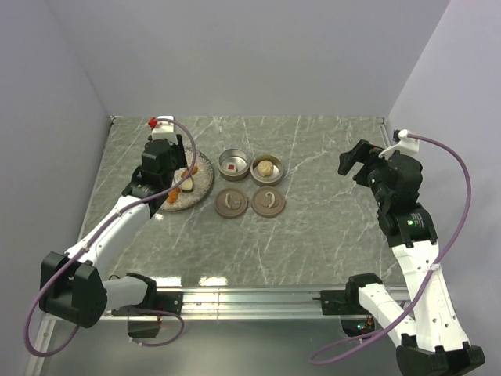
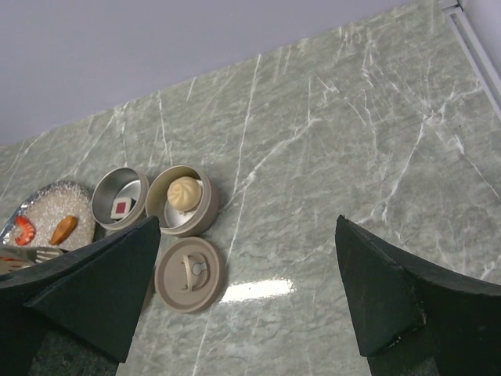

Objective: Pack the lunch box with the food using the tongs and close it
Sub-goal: Pick up the food using the clamp

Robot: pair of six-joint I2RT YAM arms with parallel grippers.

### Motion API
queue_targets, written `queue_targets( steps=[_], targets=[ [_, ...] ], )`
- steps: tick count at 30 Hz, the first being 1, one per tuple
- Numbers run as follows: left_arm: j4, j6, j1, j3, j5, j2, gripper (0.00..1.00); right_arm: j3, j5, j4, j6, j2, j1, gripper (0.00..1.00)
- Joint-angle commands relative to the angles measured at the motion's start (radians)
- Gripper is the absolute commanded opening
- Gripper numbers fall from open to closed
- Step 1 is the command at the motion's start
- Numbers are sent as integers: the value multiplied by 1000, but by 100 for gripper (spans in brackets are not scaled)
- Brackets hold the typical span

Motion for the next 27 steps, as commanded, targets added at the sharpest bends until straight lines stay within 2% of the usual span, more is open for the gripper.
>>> queue_targets(
  steps=[1, 27],
  targets=[
    [77, 12, 7, 0, 53, 13, 46, 48, 3, 10, -5, -16, 4, 100],
    [128, 6, 7, 38, 88, 71, 44, 51, 9, 3, -7, -21, 4, 100]
  ],
)
